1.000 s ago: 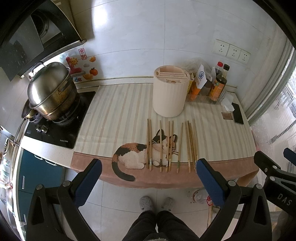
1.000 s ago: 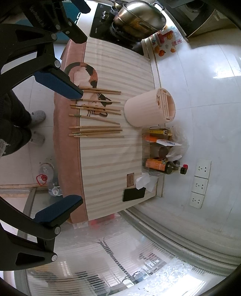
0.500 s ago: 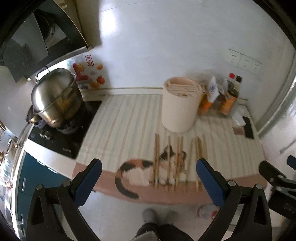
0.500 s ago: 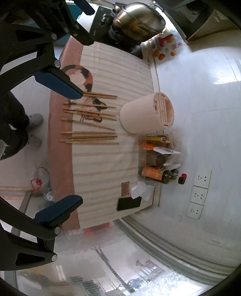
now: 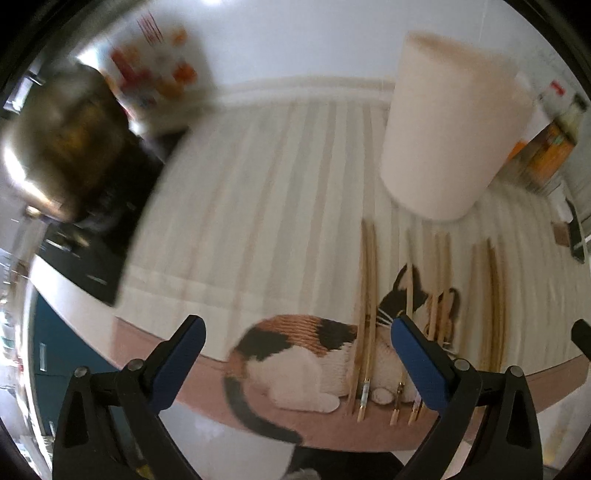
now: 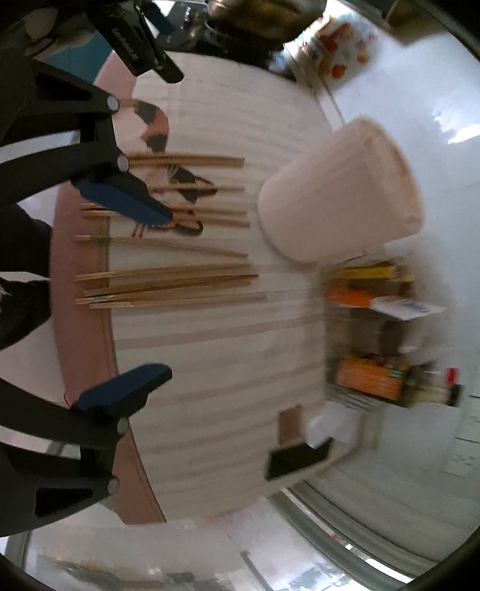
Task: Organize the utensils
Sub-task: 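Lower the left tool onto a wooden chopstick and close it while the right tool grasps another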
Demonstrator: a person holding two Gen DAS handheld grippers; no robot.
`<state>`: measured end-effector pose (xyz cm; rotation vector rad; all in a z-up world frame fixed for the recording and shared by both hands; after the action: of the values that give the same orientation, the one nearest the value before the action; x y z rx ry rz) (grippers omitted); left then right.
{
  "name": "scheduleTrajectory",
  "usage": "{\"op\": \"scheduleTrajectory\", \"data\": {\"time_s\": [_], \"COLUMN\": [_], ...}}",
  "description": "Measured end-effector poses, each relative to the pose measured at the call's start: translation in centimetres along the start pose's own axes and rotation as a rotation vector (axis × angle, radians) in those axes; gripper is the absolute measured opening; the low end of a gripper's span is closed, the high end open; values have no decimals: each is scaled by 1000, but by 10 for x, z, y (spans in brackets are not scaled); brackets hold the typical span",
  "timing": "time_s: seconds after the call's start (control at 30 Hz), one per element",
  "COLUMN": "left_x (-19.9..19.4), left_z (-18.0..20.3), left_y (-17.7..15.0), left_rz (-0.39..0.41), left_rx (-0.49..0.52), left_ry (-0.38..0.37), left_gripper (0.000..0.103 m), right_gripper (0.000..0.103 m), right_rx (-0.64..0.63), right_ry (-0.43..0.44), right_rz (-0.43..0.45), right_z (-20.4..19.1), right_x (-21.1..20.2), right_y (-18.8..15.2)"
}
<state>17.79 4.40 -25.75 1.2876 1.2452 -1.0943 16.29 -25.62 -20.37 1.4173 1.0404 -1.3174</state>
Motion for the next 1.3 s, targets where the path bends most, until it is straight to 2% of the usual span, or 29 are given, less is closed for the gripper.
{"op": "scheduleTrajectory", "data": {"time_s": [0.07,0.13,0.17,0.23,0.3,0.43,0.47,0.6,0.67,0.7,0.9,1.0,1.07,1.2,1.3], "left_x": [28,54,64,82,96,110,109,111,111,111,111,113,113,114,119], "left_z": [6,17,22,30,38,52,56,71,78,79,65,67,66,58,54], "left_y": [7,12,13,16,19,22,24,25,26,26,27,29,34,32,27], "left_rz": [-62,-123,-145,-193,-223,-257,-245,-230,-216,-214,-228,-235,-252,-286,-284], "left_rx": [20,42,48,69,96,131,135,184,205,207,189,176,147,80,75], "left_ry": [-54,-98,-117,-144,-148,-168,-189,-168,-135,-130,-126,-143,-193,-291,-303], "left_gripper": [87,68,65,42,39,41,41,29,15,12,11,11,11,12,13], "right_gripper": [67,61,55,50,49,49,49,49,49,49,48,39,15,10,10], "right_rx": [22,43,49,67,92,123,127,133,132,130,112,96,94,114,120], "right_ry": [-1,-3,-4,1,2,-5,-4,9,19,22,42,61,46,38,33], "right_rz": [-44,-88,-108,-145,-176,-210,-217,-239,-250,-255,-286,-266,-270,-304,-308], "right_z": [3,6,8,13,17,25,25,28,30,31,35,37,40,46,53], "right_x": [26,52,61,80,93,109,111,120,126,128,147,153,157,163,168], "right_y": [5,10,12,15,15,16,15,18,21,21,26,30,30,30,29]}}
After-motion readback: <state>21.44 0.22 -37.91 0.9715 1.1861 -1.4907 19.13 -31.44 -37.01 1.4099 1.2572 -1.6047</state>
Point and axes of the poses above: each gripper's, at about its wrist camera, not at the fingertips, and x roughly the way its jaws point, z to its right, y to its top, the point moved 6 cm from there along x, roughly the way its jaws point, and after that the axes turned 14 degrees about -z, right-handed, at the moved point
